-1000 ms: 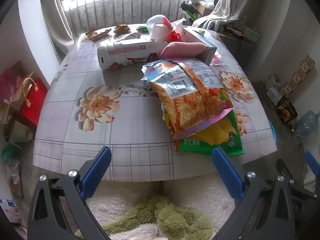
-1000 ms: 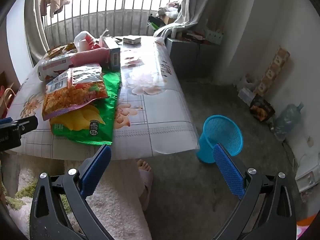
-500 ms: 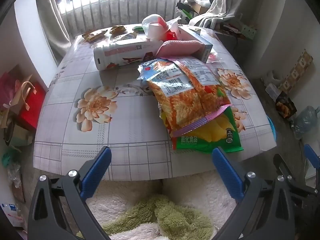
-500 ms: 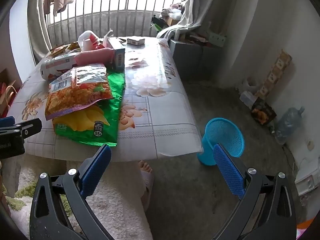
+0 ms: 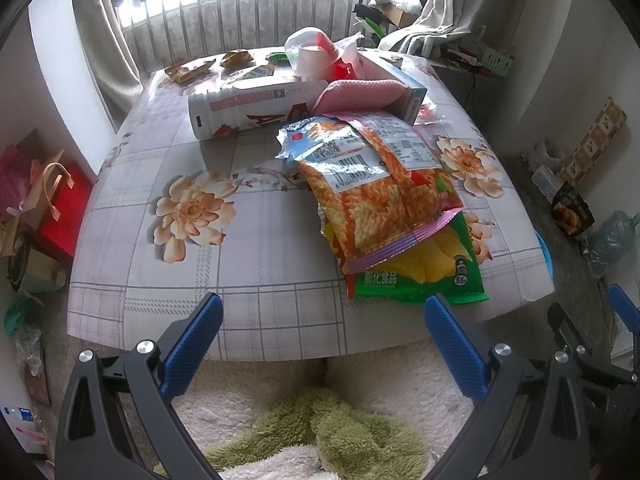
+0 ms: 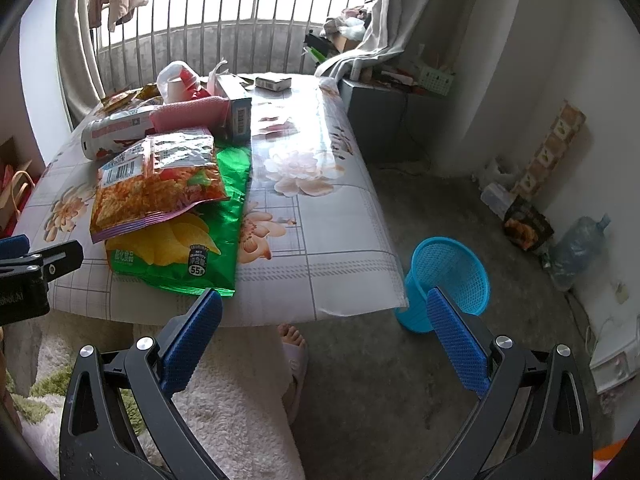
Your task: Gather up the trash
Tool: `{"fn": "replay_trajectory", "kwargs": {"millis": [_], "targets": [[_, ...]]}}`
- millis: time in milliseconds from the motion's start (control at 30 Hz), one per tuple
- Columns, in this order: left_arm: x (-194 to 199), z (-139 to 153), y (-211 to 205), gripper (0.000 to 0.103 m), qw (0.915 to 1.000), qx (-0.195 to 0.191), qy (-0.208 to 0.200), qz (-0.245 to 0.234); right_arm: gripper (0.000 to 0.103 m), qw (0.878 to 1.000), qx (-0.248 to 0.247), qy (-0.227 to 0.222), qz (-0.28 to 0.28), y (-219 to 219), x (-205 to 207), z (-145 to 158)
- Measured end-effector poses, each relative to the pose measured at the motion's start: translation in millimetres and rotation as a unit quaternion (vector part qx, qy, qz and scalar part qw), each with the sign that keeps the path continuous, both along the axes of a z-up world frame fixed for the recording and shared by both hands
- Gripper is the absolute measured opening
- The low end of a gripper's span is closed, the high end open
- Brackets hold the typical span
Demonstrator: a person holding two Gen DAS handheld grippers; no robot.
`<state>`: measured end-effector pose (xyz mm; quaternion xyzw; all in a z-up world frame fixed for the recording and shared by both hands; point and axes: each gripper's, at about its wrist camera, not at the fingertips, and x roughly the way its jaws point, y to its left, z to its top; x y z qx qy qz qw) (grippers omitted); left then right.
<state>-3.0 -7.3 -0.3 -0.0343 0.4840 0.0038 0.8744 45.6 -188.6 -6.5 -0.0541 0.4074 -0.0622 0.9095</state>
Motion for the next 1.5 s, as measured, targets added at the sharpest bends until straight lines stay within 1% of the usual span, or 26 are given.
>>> {"fn": "replay_trajectory", "kwargs": {"millis": [733, 767, 1300, 1333, 1500], "targets": [[10, -3, 18, 0.099, 1.0, 0.0, 0.0, 0.001, 0.097, 1.0, 0.0, 0.0, 0.002, 3, 1, 2], [5, 2, 6, 0.099, 1.0, 0.002, -0.002, 0.0, 0.097, 1.0, 0.0, 0.0, 0.002, 3, 2, 2], [9, 3, 13, 0.099, 1.0, 0.002, 0.003, 0.0, 0.097, 1.0, 0.001, 0.0, 0.003, 5, 1, 2], [3, -1, 5, 0.099, 1.0, 0.002, 0.0, 0.001, 0.097, 1.0, 0.001, 0.0, 0.003, 5, 1, 2], [2, -1, 5, 0.099, 1.0, 0.002, 0.0, 0.002, 0.097, 1.0, 0.002, 0.001, 0.003, 4, 1, 2]]}}
